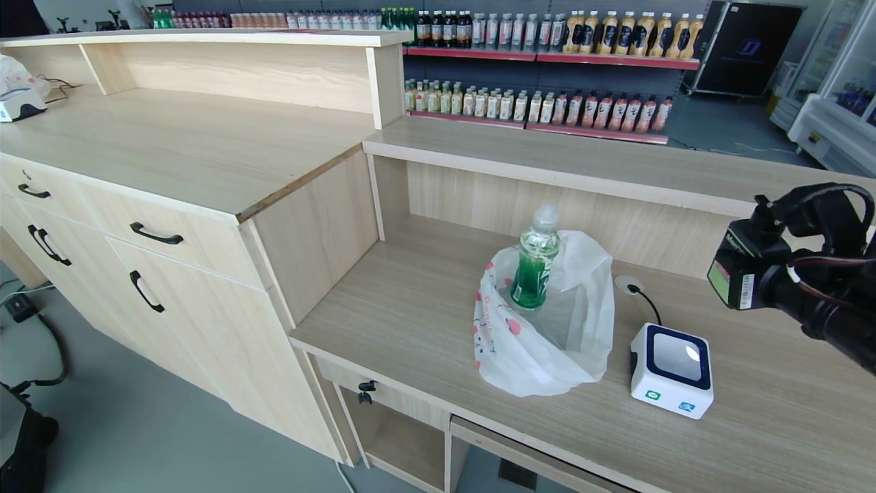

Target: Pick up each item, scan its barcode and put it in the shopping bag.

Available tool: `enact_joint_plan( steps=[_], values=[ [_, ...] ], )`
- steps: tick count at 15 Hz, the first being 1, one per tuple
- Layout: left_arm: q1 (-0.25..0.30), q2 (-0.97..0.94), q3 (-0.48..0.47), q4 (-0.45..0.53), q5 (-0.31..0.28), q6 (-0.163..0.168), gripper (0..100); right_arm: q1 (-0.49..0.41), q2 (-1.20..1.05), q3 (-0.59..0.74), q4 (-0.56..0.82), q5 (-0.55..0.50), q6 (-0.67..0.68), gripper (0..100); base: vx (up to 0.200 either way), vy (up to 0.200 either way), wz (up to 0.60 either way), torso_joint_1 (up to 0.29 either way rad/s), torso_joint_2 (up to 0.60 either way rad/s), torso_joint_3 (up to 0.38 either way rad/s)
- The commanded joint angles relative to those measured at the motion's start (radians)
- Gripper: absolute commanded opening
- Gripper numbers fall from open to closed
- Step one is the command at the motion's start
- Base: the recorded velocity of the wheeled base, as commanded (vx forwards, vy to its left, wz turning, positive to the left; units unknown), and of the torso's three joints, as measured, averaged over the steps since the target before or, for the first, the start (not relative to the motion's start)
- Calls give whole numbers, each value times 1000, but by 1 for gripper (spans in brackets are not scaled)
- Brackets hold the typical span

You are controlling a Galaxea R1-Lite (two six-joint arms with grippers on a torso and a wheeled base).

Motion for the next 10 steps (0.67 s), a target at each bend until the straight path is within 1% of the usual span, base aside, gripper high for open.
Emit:
enact_joint_plan(
  steps=[1, 7, 8, 9, 10],
  values=[
    [0, 1, 0, 0, 0, -1, 100, 34, 1, 22, 6, 6, -25, 0, 0, 0, 0, 0, 0, 0],
    [0, 1, 0, 0, 0, -1, 100, 37, -36, 17, 144, 114, -33, 0, 0, 0, 600, 0, 4, 2],
    [0, 1, 0, 0, 0, -1, 100, 34, -37, 14, 147, 147, -27, 0, 0, 0, 0, 0, 0, 0],
    [0, 1, 0, 0, 0, -1, 100, -11, -42, 11, 184, 309, -42, 0, 0, 0, 0, 0, 0, 0],
    [0, 1, 0, 0, 0, -1, 100, -38, -40, 9, 204, 381, -55, 0, 0, 0, 0, 0, 0, 0]
  ],
)
